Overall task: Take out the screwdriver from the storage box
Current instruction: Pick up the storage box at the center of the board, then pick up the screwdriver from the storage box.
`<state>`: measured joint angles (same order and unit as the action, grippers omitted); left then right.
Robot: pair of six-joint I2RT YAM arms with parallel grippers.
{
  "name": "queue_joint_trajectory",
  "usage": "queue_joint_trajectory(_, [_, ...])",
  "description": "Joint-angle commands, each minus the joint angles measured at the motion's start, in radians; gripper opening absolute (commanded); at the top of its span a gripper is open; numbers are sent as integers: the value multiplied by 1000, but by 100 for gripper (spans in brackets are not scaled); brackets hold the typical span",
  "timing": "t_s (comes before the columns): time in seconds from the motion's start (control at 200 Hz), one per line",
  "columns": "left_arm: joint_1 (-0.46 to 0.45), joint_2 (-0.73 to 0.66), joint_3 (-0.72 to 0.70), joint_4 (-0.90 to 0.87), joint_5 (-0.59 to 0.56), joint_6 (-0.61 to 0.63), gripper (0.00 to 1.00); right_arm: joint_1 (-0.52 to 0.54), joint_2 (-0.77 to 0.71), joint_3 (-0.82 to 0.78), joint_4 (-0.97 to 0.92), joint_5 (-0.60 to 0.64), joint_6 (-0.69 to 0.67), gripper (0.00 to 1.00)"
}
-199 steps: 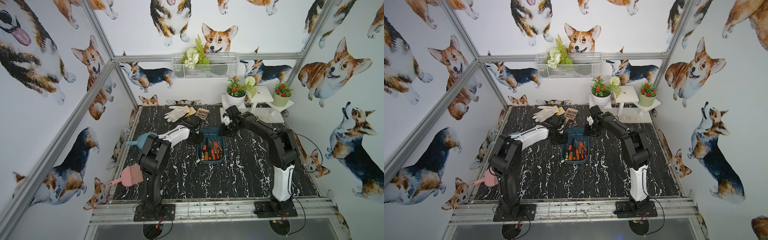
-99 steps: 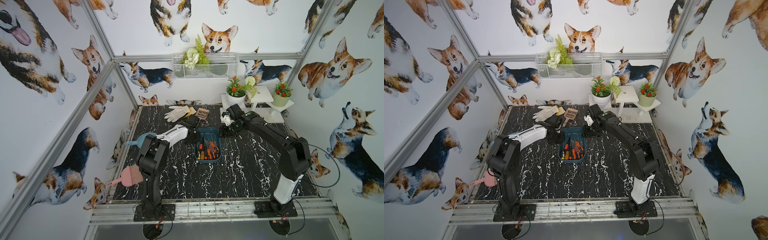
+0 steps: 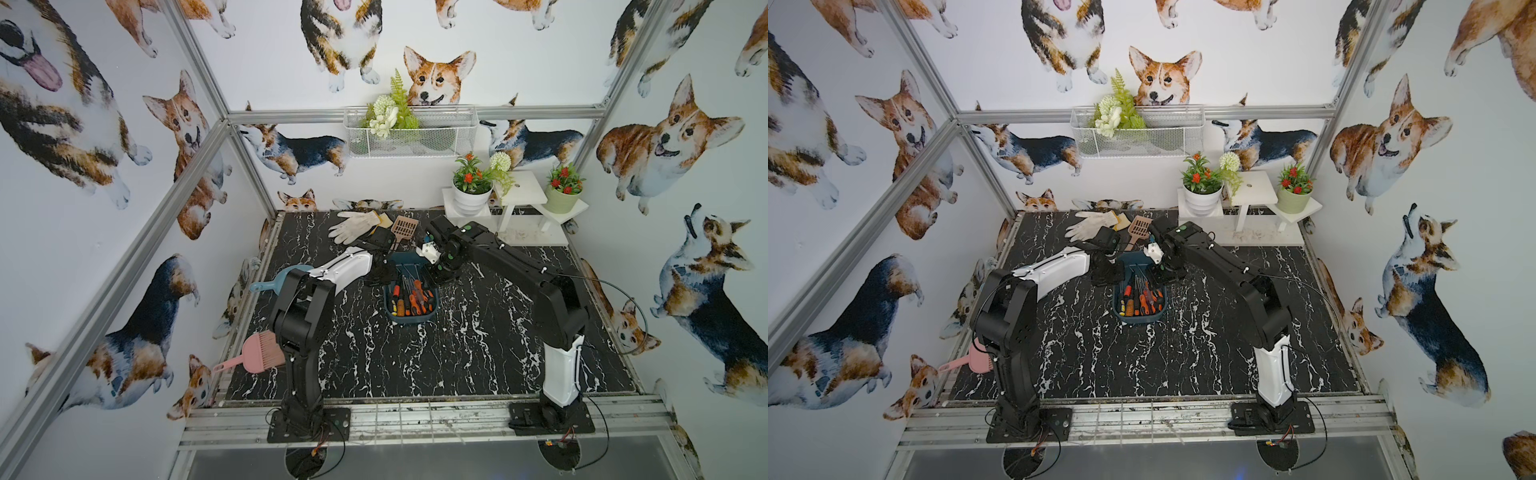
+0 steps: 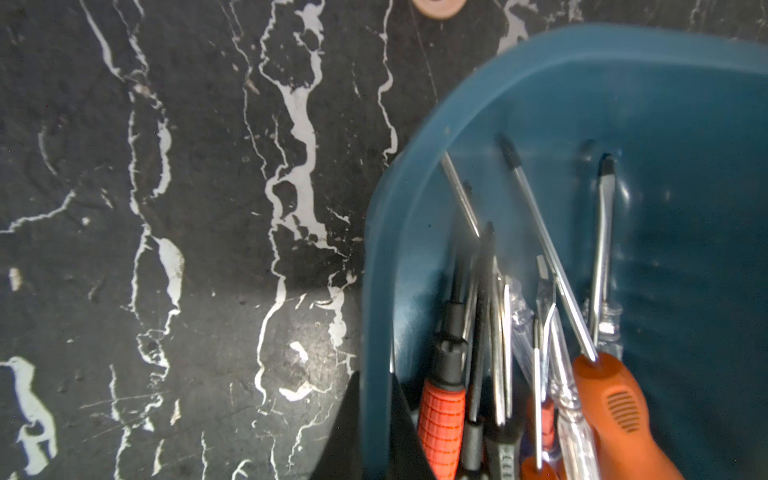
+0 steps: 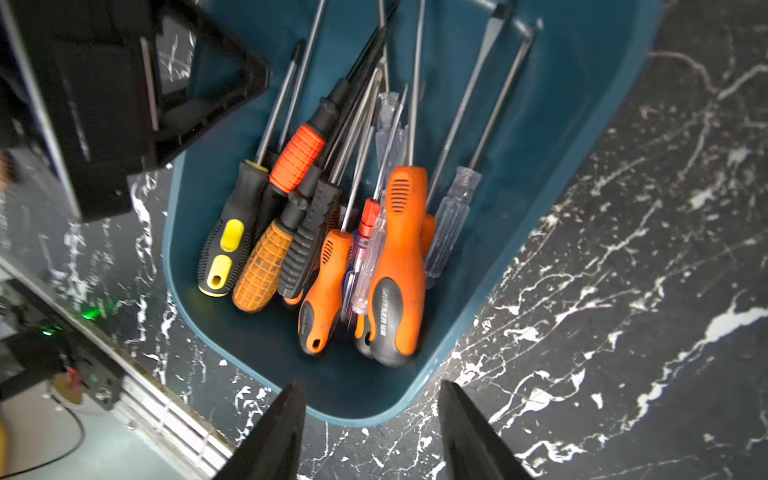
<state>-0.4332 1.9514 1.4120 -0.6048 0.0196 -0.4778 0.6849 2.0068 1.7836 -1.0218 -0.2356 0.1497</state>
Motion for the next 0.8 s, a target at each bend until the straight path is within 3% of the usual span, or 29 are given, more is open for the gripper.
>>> queue_joint_trajectory(0.0, [3, -3, 6, 25, 9, -16, 0, 5, 49, 60, -80, 48, -42, 58])
queue_joint_trajectory(0.4, [7, -13, -44, 41, 19, -34, 0, 26, 184, 169, -77, 60, -30, 59])
queue_joint_trajectory(0.796, [10, -19, -42, 39, 20, -33, 0, 48, 277, 196, -117, 156, -13, 58])
